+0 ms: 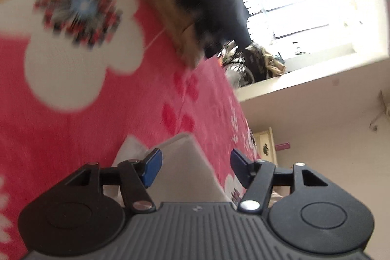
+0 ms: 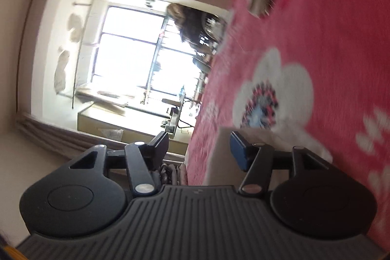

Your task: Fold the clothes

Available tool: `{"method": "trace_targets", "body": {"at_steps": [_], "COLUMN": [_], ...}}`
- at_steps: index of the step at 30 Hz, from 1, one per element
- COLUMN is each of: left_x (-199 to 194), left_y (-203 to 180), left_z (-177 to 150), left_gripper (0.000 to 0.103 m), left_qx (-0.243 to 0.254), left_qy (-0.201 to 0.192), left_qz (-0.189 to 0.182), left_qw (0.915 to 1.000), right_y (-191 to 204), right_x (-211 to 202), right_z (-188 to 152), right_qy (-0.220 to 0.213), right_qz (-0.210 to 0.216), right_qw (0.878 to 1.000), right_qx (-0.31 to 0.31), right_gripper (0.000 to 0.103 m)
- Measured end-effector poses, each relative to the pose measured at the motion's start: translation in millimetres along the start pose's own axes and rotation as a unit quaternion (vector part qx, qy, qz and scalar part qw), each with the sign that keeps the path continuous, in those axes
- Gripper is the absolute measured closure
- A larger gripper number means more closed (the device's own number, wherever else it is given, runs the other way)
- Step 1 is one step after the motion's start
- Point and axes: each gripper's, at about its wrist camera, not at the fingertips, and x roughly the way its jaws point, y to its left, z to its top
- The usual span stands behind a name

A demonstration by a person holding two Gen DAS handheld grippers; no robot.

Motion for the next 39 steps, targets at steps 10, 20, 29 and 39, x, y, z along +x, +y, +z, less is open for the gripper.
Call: {"method": "trace_targets", "body": {"at_steps": [10, 20, 29, 39], "left_x": [28, 99, 103, 107], "left_y": [-127, -104, -75, -73], "left_z": [-114, -132, -116, -118], "left_gripper": [0.046, 0.051, 0.049, 0.049], "left_qx": [0.501, 0.533, 0.513, 0.513], "left_qy": [0.06, 0.05, 0.04, 0.036], "left_qz": [0.019, 0.094, 0.139, 0.14], "left_qw": [0.8634, 0.8392, 0.8465, 0.8459], "right_y": [72, 71, 49, -11], "right_x": [7, 74, 85, 75], "right_z": [-63, -111, -94, 7], "right_qy": [0.111, 0.172, 0.173, 0.069], "right_qz": [-0.06, -0.064, -0.047, -0.135], "right_qw": [0.909, 0.816, 0.844, 0.94], "right_qx": [-0.397, -0.547, -0.506, -0.306], "right_gripper": [0.07, 0.075, 0.077, 0.077]}}
